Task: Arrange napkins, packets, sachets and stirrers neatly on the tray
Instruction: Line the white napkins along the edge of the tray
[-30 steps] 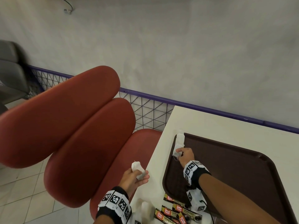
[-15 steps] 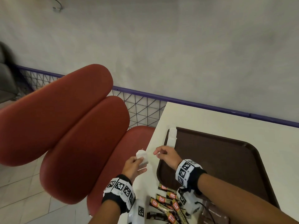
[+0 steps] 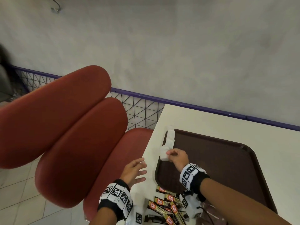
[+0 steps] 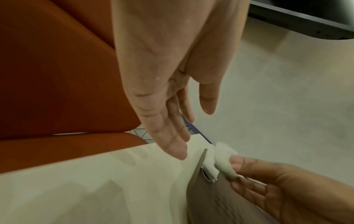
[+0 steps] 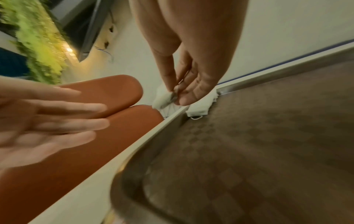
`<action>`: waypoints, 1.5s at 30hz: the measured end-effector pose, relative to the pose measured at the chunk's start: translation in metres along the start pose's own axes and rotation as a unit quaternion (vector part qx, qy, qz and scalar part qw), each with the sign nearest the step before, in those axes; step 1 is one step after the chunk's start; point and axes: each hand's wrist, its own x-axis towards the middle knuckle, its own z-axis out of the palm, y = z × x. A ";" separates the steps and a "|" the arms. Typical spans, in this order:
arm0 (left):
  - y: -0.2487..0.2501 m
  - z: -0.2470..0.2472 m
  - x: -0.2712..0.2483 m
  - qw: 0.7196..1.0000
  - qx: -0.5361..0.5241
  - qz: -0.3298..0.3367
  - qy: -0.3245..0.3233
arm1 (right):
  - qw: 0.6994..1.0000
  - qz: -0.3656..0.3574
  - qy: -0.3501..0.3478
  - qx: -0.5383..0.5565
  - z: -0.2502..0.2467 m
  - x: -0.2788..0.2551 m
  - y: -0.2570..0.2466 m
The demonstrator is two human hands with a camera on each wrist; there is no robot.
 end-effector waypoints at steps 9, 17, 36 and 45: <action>-0.009 -0.054 -0.009 0.998 -0.015 0.007 0.055 | 0.989 0.052 0.081 -0.109 0.011 0.032 0.000; -0.017 -0.072 -0.019 0.997 -0.029 -0.003 0.074 | 0.982 0.061 0.095 -0.148 0.022 0.038 0.011; -0.048 -0.083 -0.074 0.969 0.243 -0.030 -0.040 | 0.940 -0.146 -0.195 -0.239 0.022 -0.068 -0.013; -0.095 -0.084 -0.105 0.917 0.387 -0.038 -0.088 | 0.835 -0.127 -0.363 -0.394 0.064 -0.115 -0.011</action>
